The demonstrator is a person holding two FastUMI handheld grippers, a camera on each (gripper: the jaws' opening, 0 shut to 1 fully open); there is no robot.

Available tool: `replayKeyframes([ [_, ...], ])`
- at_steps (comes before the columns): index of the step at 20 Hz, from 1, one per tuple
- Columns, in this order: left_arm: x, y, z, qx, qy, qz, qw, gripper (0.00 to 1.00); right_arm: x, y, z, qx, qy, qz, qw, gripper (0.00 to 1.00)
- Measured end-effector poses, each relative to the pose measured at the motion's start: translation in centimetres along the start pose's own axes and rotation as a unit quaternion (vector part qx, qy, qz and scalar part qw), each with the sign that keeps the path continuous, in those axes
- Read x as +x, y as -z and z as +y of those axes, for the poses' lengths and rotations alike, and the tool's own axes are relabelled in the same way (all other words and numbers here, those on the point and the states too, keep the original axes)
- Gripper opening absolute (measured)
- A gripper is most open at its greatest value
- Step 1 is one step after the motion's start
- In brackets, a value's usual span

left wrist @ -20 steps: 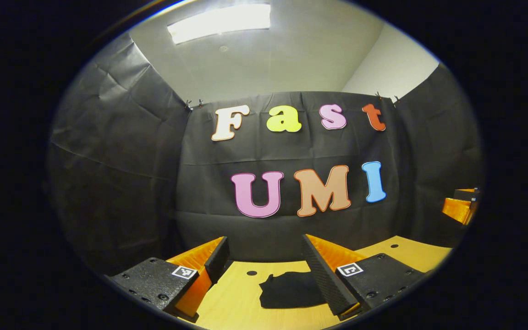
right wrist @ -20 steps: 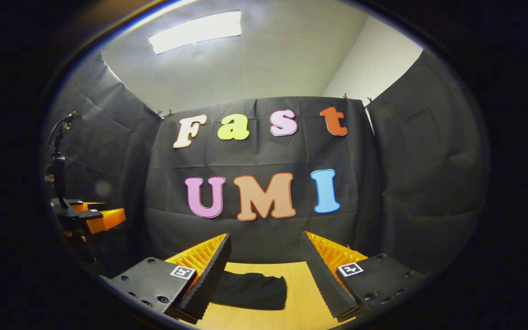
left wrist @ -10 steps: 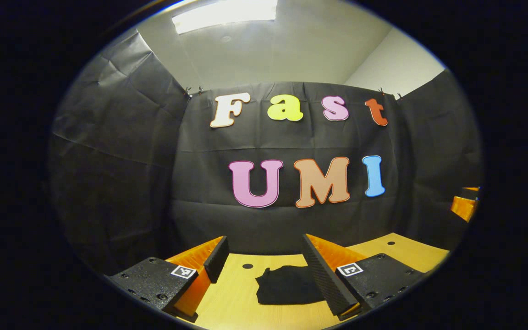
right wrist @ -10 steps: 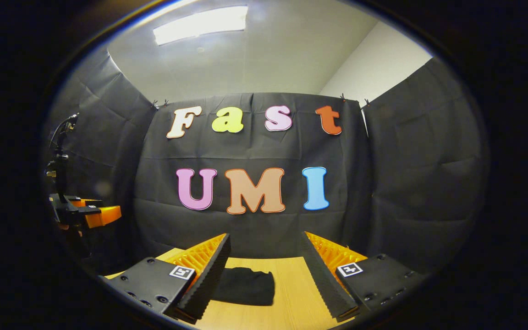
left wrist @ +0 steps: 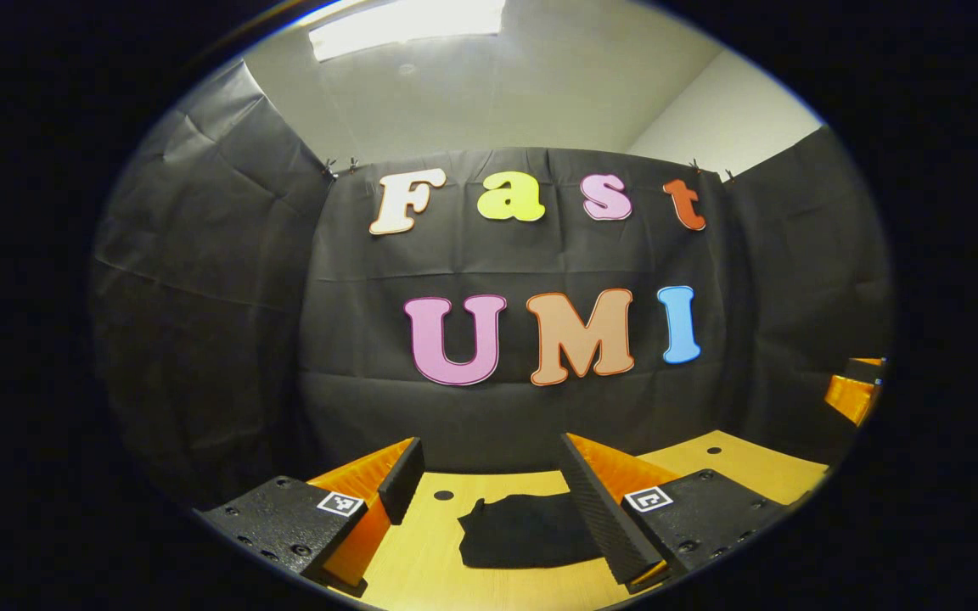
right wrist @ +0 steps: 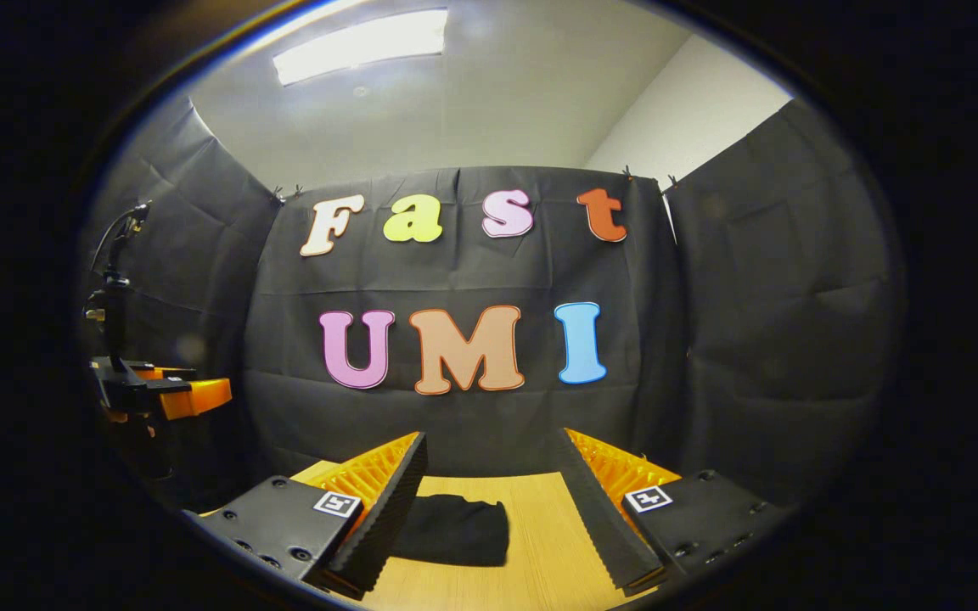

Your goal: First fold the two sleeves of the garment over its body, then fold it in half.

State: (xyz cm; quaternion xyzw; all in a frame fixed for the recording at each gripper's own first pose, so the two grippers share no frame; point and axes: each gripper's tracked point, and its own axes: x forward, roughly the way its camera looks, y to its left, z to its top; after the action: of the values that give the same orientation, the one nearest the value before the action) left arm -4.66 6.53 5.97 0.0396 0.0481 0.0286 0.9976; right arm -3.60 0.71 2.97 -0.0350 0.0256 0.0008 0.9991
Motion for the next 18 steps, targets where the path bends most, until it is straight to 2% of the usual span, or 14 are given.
replayKeyframes([
  [2,0.3,0.4,0.0,-0.013,-0.002,0.006,1.000,0.99,0.0,-0.1,-0.1,-0.006,0.000,-0.002,1.000,0.94],
  [5,0.7,1.1,0.0,-0.026,-0.006,0.016,1.000,0.99,-0.1,0.0,-0.1,-0.009,-0.001,-0.001,1.000,0.94],
  [7,0.7,1.0,0.0,-0.021,-0.007,0.015,1.000,0.95,0.0,0.0,-0.2,-0.005,0.001,-0.002,1.000,0.96],
  [9,0.5,0.5,0.3,-0.014,-0.009,0.005,1.000,0.99,0.0,0.0,-0.2,-0.004,0.001,-0.002,1.000,0.96],
  [10,0.4,0.3,0.4,-0.013,-0.010,0.003,1.000,0.99,-0.1,-0.1,-0.2,-0.004,0.002,-0.004,1.000,0.94],
  [11,0.2,0.3,0.5,-0.016,-0.010,0.001,1.000,0.95,-0.1,-0.3,-0.2,-0.004,0.001,-0.005,1.000,0.96],
  [12,0.0,0.5,0.5,-0.020,-0.012,0.003,1.000,0.99,-0.2,-0.4,0.0,-0.004,-0.002,-0.007,1.000,0.96],
  [13,-0.2,0.7,0.6,-0.023,-0.013,0.004,1.000,0.92,-0.3,-0.5,0.2,-0.004,-0.004,-0.008,1.000,0.94],
  [14,-0.5,0.8,0.7,-0.024,-0.014,0.004,1.000,0.99,-0.2,-0.5,0.5,-0.005,-0.007,-0.010,1.000,0.96],
  [15,-0.8,0.9,0.9,-0.023,-0.016,0.004,1.000,0.95,-0.3,-0.6,0.7,-0.006,-0.010,-0.012,1.000,0.96],
  [18,-1.6,1.2,1.5,-0.025,-0.025,0.004,0.999,0.95,-0.4,-0.4,1.5,-0.008,-0.019,-0.011,1.000,0.96],
])
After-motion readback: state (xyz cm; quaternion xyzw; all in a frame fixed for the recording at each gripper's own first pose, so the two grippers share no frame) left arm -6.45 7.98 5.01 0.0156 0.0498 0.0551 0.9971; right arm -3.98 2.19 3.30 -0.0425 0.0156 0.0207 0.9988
